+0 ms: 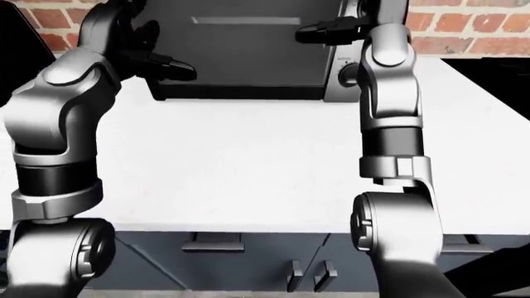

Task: Close the toaster oven door.

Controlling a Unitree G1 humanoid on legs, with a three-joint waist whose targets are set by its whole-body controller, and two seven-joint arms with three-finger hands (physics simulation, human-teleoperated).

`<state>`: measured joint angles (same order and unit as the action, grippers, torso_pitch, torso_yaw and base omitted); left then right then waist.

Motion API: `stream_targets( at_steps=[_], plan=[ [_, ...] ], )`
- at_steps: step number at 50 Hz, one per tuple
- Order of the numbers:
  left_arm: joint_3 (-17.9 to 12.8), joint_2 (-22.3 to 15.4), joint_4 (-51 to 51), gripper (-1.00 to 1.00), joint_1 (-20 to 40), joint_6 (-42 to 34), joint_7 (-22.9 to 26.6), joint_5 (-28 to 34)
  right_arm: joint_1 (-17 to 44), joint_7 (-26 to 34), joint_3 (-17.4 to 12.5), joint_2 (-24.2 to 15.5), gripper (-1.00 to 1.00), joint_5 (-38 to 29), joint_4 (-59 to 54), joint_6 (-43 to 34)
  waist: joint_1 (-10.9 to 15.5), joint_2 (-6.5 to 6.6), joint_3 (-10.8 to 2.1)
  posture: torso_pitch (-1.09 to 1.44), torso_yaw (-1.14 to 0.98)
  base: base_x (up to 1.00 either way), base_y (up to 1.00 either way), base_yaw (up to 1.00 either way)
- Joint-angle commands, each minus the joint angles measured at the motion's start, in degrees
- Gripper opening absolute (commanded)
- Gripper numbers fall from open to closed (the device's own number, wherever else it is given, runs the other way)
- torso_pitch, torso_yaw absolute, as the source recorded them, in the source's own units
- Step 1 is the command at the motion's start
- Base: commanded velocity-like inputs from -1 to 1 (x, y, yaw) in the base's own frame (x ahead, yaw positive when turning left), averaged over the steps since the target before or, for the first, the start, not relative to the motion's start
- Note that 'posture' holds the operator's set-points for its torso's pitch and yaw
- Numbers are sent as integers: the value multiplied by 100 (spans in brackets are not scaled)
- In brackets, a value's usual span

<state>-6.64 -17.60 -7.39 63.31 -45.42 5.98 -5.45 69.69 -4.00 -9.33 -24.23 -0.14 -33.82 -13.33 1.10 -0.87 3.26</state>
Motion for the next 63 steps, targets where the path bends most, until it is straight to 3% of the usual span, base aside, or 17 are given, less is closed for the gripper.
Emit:
stream_targets(
  at_steps=[1,63],
  plan=[
    [16,-28,-51,100,354,340,146,11,262,8,-8,-62,100,-5,161,175,-26,7,-179,0,0,0,0,0],
    [49,-129,-3344,100,1909,1982,692,541,71,-130,-34,-50,100,-1,328,87,-3,-47,-173,0,0,0,0,0]
  ],
)
